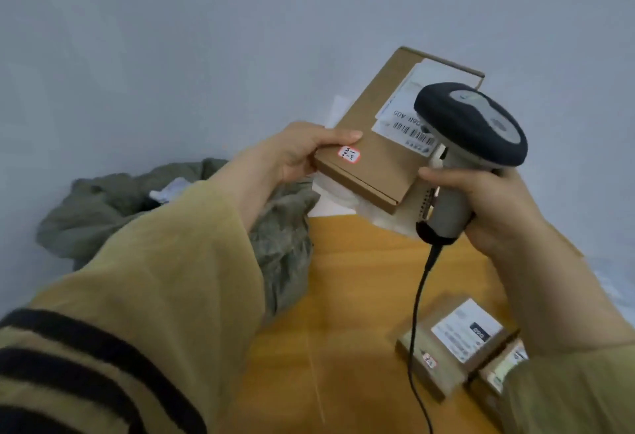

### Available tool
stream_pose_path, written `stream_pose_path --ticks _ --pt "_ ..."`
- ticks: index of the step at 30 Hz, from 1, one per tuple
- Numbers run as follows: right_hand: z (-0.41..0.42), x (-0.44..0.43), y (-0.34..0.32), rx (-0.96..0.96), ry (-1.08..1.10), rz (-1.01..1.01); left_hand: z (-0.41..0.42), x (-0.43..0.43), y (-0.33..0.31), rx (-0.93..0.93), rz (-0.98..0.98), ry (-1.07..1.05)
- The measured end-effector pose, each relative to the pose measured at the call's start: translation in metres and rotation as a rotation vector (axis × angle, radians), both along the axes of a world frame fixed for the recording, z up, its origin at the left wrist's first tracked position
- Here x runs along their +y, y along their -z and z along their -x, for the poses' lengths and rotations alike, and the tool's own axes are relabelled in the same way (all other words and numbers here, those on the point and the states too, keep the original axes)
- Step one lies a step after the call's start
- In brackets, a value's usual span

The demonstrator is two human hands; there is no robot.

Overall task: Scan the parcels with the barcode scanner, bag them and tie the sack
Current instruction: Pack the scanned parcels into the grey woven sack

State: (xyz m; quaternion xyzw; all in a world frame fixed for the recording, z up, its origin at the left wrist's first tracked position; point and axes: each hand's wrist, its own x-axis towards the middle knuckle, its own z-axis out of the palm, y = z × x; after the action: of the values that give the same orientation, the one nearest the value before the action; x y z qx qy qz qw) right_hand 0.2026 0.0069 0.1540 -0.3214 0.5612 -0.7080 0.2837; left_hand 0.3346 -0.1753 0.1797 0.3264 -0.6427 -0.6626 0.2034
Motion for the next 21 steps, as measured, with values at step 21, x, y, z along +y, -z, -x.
stream_pose_path --ticks 21 --pt "-0.044 -0.228 0.072 0.065 -0.205 -0.582 -0.187 -0.131 0.043 -1.029 0.472 -0.29"
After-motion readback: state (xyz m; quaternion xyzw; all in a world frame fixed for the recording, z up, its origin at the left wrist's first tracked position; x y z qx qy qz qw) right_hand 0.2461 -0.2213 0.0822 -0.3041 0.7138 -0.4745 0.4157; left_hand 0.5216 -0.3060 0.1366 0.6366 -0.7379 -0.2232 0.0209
